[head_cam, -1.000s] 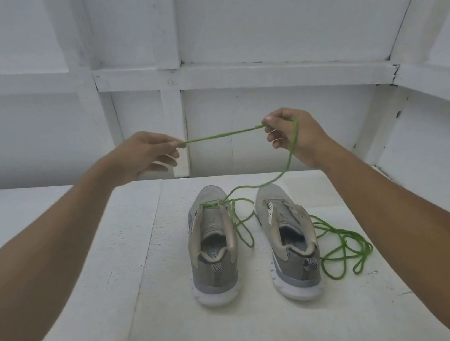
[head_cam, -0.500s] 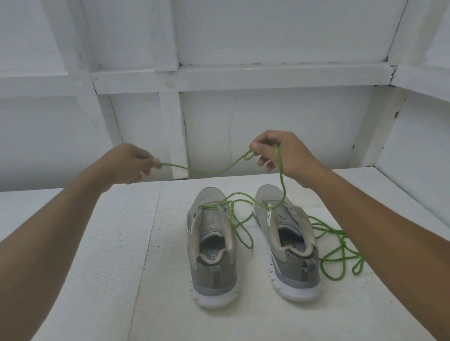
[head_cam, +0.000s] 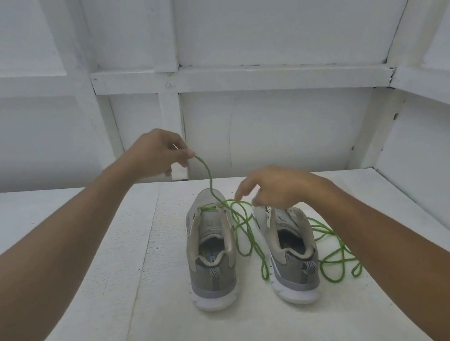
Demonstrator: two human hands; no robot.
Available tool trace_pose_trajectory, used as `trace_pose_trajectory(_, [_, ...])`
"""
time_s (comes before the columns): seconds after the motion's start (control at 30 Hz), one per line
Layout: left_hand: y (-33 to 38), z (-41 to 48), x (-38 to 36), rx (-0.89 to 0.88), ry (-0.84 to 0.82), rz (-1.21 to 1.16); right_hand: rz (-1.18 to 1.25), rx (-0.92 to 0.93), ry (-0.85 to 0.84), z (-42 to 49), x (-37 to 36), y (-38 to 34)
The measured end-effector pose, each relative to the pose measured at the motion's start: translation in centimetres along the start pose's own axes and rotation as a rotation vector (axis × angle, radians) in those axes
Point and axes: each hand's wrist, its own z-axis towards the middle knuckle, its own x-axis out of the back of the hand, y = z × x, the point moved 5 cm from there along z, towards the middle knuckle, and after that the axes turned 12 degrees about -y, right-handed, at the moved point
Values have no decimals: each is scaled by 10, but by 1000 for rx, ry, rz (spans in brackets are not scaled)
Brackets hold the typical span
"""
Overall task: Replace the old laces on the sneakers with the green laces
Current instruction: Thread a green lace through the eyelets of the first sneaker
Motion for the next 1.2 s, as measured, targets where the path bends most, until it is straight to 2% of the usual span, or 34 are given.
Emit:
trace_pose_trajectory(0.13, [8, 5, -15, -4, -7, 39, 377, 83, 390, 8, 15, -7])
trace_pose_trajectory(0.2, [12, 6, -19, -13, -7, 68, 505, 108, 496, 14, 17, -11])
trace_pose_trajectory(0.27, [15, 6, -22, -25, -4, 62, 581, 128, 533, 21, 16, -13])
trace_pose_trajectory(0.4, [16, 6, -25, -38, -3, 34, 665, 147, 534, 32, 11, -17])
trace_pose_trajectory(0.63, [-2, 9, -32, 23, -1, -65, 632, 104, 532, 44, -1, -10])
trace_pose_trajectory(0.73, [-27, 15, -50, 129, -44, -63, 607, 52, 517, 54, -11, -4])
trace_pose_trajectory(0.9, [-69, 19, -100, 396, -217, -163, 516, -24, 417, 79, -28, -2])
trace_pose_trajectory(1.03, [-79, 17, -117, 505, -214, -269, 511, -72, 357, 95, -38, -4])
trace_pose_trajectory(1.2, [-88, 16, -120, 537, -160, -437, 548, -88, 290, 107, -49, -5])
